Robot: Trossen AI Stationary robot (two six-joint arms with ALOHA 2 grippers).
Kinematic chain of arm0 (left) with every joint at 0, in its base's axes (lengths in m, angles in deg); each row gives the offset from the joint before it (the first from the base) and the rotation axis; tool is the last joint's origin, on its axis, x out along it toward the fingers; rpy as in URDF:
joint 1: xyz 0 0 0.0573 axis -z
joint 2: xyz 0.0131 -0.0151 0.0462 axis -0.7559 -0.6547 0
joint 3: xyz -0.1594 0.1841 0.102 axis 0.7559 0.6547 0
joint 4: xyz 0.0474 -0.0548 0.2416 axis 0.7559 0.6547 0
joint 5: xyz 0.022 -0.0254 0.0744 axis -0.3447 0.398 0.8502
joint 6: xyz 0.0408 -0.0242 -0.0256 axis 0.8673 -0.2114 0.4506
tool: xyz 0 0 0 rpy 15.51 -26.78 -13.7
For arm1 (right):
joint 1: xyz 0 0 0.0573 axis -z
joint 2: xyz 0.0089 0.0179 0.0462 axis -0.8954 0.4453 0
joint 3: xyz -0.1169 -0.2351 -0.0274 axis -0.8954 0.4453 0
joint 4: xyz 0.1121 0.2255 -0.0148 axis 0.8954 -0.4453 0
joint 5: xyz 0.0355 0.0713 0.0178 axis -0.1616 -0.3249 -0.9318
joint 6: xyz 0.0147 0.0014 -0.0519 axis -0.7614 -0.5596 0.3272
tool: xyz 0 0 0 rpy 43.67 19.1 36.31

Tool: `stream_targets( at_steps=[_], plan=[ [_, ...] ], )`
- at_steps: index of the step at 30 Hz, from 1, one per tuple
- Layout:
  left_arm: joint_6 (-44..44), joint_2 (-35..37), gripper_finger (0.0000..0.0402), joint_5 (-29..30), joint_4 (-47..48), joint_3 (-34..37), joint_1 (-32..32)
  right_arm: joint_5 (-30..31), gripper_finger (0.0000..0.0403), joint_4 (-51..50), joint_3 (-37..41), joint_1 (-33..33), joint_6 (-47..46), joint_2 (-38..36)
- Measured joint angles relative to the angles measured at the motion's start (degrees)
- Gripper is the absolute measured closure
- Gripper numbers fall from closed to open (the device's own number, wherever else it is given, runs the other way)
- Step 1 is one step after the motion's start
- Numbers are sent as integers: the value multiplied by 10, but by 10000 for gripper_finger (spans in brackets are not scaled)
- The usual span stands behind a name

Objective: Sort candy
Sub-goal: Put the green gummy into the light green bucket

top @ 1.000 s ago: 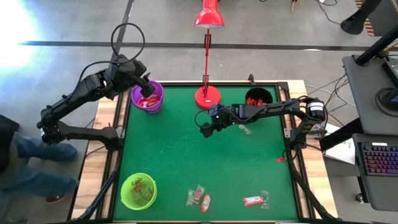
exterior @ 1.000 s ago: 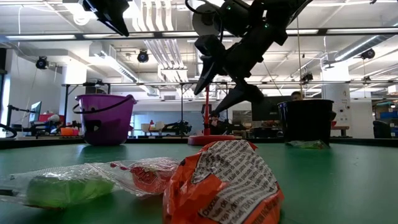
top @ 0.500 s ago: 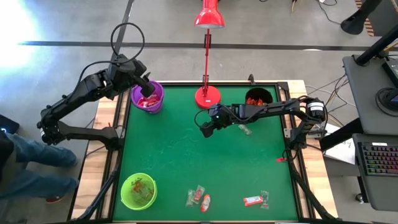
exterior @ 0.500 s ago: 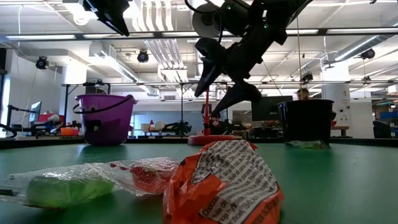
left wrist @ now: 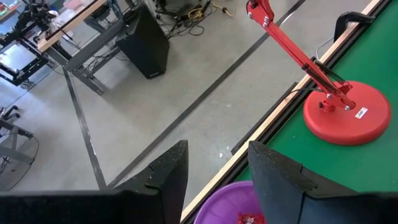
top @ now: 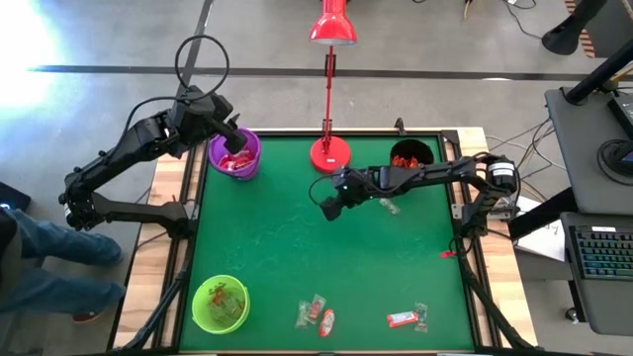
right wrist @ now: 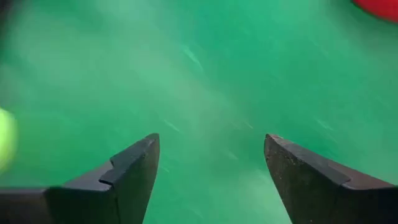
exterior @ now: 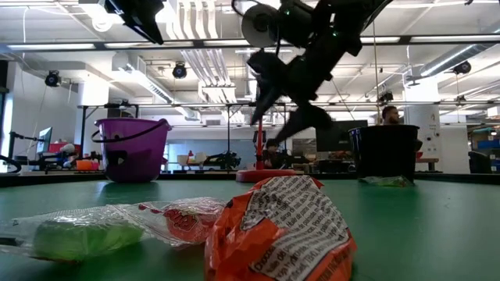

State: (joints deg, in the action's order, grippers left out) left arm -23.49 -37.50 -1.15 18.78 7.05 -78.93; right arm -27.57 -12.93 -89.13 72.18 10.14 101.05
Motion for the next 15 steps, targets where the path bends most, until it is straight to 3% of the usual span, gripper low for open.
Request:
stream_targets(
  at_steps=[7,12,15],
  plan=[
    [3,-1,251,0,-5,0,0,1,151,-160,0,0,81,-1],
    [4,-5,251,0,-5,0,0,7,150,-249,0,0,88,-1],
    [4,-9,251,0,-5,0,0,41,148,-306,1,0,87,2]
  ],
)
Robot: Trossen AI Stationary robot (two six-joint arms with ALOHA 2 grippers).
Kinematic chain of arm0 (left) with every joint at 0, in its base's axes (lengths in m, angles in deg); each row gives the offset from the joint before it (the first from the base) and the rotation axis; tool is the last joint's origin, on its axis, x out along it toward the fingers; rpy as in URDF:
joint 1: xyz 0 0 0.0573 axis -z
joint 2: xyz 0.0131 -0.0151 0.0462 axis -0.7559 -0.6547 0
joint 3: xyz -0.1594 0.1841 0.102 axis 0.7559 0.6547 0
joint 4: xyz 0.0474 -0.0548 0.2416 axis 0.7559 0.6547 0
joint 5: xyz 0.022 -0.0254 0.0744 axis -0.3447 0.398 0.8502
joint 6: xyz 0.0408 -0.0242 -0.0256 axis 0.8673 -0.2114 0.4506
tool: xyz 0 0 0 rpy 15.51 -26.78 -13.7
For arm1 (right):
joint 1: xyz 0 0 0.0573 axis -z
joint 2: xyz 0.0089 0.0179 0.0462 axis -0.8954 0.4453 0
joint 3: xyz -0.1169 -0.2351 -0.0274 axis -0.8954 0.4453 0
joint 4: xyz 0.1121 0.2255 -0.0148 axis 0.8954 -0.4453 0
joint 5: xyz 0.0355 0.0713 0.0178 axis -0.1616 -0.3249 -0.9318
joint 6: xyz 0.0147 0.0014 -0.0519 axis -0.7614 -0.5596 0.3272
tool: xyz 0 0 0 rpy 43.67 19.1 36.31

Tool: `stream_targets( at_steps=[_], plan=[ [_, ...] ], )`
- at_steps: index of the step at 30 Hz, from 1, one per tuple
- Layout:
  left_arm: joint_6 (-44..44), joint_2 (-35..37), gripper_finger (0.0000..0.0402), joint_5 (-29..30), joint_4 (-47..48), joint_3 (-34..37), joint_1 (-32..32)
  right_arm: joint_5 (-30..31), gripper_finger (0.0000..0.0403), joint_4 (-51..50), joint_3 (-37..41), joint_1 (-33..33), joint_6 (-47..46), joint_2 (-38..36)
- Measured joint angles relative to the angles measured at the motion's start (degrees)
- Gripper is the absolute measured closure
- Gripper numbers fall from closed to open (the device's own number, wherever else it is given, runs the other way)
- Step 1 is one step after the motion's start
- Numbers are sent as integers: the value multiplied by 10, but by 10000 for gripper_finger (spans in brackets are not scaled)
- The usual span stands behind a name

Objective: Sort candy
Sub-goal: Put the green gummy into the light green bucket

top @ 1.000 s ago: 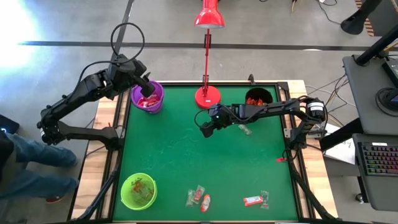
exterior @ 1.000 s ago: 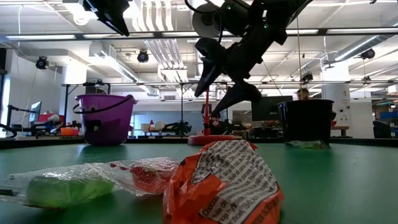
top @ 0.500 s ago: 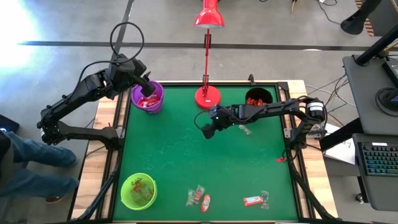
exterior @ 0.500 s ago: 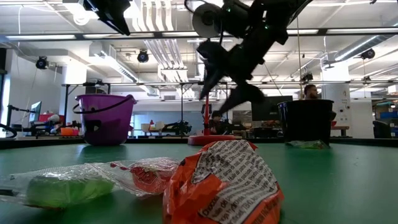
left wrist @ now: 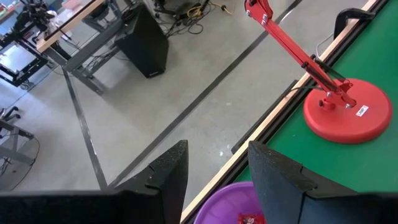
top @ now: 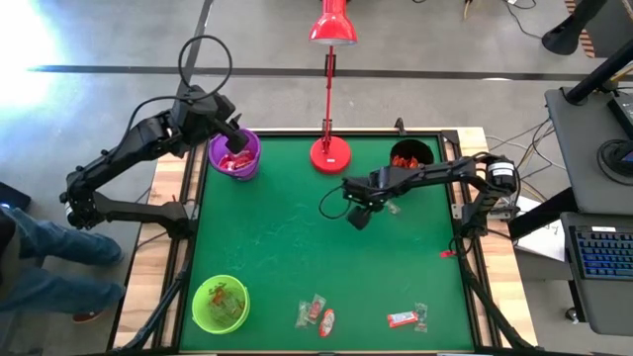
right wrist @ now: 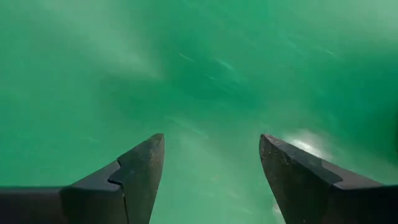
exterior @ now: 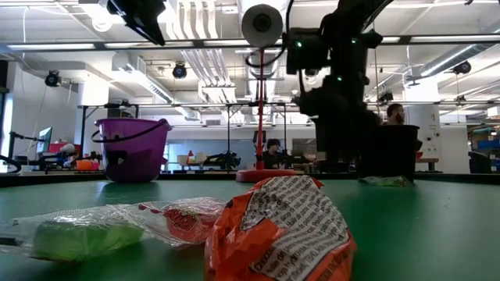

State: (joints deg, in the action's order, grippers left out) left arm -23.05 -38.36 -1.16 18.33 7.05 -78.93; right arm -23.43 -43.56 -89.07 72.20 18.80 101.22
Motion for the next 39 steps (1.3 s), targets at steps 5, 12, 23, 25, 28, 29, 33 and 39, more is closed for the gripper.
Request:
stream_targets(
  at_steps=[5,12,23,25,28,29,33,39],
  plan=[
    [0,-4,251,0,0,0,0,28,149,-42,13,2,0,1],
    [0,-3,251,0,0,0,0,25,148,-56,55,1,-22,5],
    [0,-3,251,0,-3,0,0,47,158,-60,84,2,-25,3],
    [0,-3,251,0,-3,0,0,51,158,-86,74,2,-22,4],
    [0,-3,251,0,-3,0,0,64,158,-106,51,3,-11,4],
    [0,-3,251,0,-3,0,0,71,158,-110,44,3,-8,4],
    [0,-3,251,0,-4,0,0,82,158,-127,38,3,13,4],
    [0,-3,251,0,-4,0,0,69,158,-126,64,12,17,5]
  ],
)
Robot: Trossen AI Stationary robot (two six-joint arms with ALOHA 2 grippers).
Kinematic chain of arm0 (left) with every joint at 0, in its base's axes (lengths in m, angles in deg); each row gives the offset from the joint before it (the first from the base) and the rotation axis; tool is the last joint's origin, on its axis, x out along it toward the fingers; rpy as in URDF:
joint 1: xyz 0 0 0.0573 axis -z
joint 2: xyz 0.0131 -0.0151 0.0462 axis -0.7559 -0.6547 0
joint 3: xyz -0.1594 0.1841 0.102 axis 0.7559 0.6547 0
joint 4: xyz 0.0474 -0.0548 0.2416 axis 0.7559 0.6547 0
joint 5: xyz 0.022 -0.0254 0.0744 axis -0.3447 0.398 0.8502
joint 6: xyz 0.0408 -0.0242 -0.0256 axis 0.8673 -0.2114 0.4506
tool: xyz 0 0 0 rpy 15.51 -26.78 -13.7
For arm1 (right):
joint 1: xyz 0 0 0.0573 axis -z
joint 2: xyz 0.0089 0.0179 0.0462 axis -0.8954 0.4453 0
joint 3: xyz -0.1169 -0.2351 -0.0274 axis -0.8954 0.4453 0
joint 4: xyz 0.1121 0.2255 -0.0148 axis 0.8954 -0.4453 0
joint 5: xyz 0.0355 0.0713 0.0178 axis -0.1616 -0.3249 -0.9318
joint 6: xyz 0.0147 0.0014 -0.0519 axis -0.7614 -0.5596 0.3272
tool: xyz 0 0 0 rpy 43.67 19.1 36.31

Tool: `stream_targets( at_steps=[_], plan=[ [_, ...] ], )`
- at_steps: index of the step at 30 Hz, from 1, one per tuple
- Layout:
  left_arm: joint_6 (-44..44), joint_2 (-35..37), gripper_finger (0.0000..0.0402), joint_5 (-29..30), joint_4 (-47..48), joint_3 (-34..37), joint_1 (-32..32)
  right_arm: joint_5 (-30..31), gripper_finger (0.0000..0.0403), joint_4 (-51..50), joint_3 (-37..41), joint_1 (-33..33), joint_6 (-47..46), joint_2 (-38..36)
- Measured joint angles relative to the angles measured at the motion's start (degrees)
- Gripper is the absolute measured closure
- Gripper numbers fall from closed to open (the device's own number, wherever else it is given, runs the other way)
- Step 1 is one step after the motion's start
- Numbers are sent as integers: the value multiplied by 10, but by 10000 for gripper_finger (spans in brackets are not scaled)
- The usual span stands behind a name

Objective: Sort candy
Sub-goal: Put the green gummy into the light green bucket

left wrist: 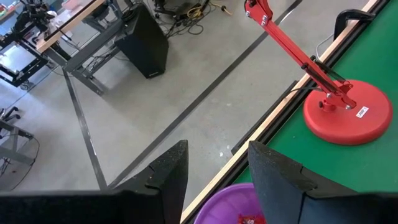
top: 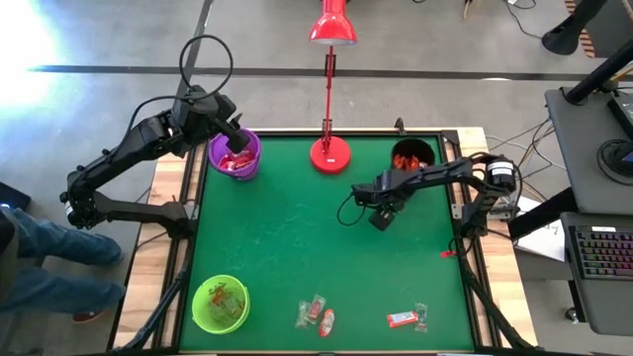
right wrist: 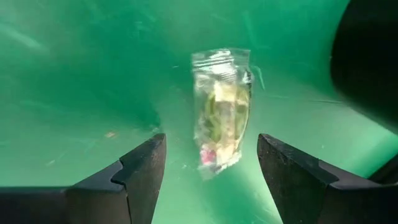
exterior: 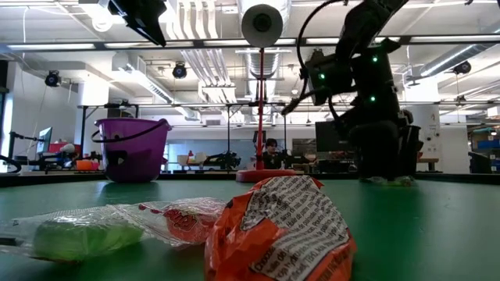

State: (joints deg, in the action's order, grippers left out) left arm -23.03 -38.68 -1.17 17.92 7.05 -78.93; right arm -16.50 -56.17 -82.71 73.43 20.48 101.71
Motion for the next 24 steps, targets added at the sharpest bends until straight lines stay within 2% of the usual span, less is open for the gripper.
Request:
stream_targets(
  at_steps=[3,7,12,16,24],
  plan=[
    [0,0,251,0,0,0,0,-3,158,6,25,13,2,0],
    [0,0,251,0,0,0,0,-38,158,26,48,29,23,-2],
    [0,0,251,0,-2,0,0,-48,166,38,49,32,38,-2],
    [0,0,251,0,-2,0,0,-59,203,49,48,33,39,-1],
    [0,0,251,0,-3,0,0,-76,304,95,72,37,34,-1]
  ],
)
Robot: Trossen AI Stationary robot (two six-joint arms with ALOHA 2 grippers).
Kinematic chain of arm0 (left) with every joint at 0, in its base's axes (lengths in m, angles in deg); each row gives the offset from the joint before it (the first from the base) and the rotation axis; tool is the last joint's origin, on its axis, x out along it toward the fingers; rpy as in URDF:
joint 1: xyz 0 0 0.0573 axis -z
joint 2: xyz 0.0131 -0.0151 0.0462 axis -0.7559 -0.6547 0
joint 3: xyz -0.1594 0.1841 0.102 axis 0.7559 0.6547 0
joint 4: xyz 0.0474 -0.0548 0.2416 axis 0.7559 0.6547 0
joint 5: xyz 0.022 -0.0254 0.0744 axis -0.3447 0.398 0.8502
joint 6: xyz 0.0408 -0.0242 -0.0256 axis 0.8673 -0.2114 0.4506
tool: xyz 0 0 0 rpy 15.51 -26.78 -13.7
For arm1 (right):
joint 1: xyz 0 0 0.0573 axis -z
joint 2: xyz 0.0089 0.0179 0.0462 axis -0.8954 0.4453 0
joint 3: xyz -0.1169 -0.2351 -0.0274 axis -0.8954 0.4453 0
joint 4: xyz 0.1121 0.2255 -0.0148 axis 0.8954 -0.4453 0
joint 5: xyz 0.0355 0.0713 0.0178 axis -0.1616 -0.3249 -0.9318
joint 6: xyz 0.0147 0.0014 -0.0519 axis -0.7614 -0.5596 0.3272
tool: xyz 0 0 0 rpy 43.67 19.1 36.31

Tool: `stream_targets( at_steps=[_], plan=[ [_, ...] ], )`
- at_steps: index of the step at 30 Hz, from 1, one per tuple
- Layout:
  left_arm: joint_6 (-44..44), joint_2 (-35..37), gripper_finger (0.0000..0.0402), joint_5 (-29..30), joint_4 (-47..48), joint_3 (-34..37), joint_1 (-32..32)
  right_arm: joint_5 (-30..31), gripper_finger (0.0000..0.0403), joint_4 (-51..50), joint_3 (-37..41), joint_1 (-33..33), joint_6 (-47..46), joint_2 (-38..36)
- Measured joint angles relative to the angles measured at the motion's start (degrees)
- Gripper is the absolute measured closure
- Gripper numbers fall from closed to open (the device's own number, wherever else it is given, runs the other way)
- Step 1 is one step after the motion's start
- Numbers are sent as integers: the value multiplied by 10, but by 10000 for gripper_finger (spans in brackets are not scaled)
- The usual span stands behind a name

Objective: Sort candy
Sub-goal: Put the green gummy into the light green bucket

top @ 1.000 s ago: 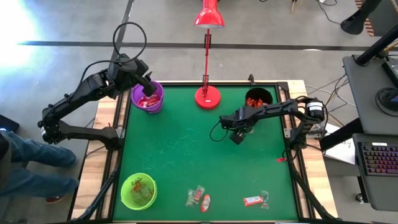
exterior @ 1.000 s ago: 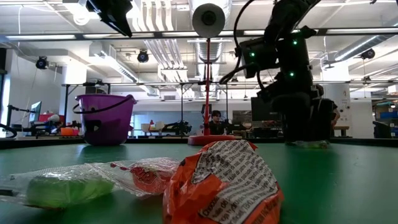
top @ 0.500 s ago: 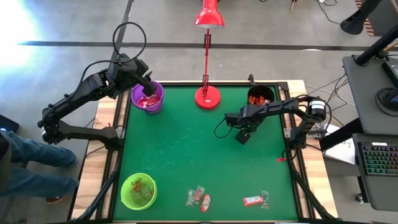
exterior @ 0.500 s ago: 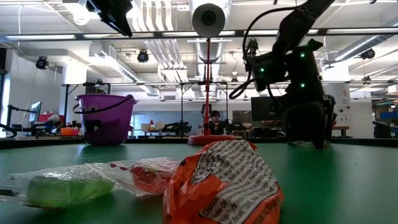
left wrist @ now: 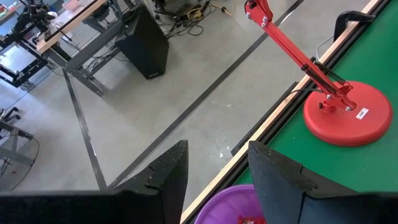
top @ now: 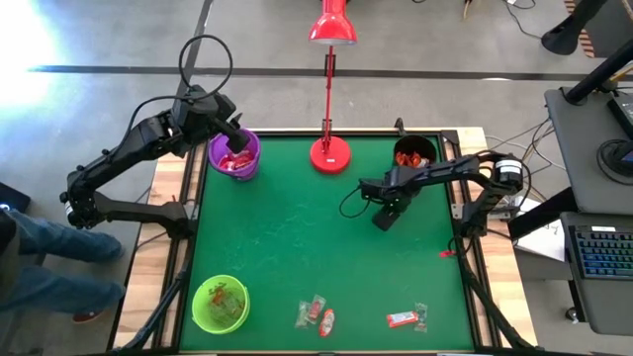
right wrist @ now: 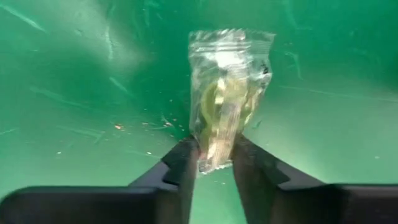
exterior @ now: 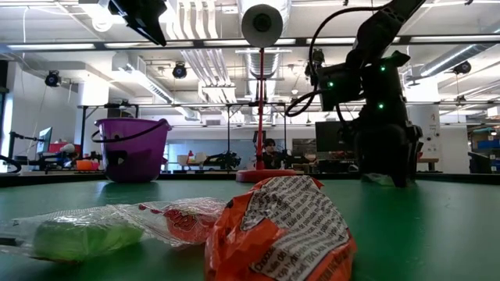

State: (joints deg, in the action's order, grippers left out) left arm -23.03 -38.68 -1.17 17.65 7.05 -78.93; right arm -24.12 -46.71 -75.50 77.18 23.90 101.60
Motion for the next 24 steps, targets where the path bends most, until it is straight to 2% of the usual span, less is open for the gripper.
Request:
stream_targets(
  at_steps=[6,11,20,24],
  plan=[
    [0,0,251,0,0,0,0,-18,383,-4,-1,0,-28,1],
    [0,0,251,0,0,0,0,-19,393,-45,-32,-6,-37,-3],
    [-2,0,251,-3,1,0,0,-20,394,-73,-146,-33,-38,-45],
    [7,0,251,-70,5,0,0,-15,394,-68,-208,-47,-38,-62]
  ],
)
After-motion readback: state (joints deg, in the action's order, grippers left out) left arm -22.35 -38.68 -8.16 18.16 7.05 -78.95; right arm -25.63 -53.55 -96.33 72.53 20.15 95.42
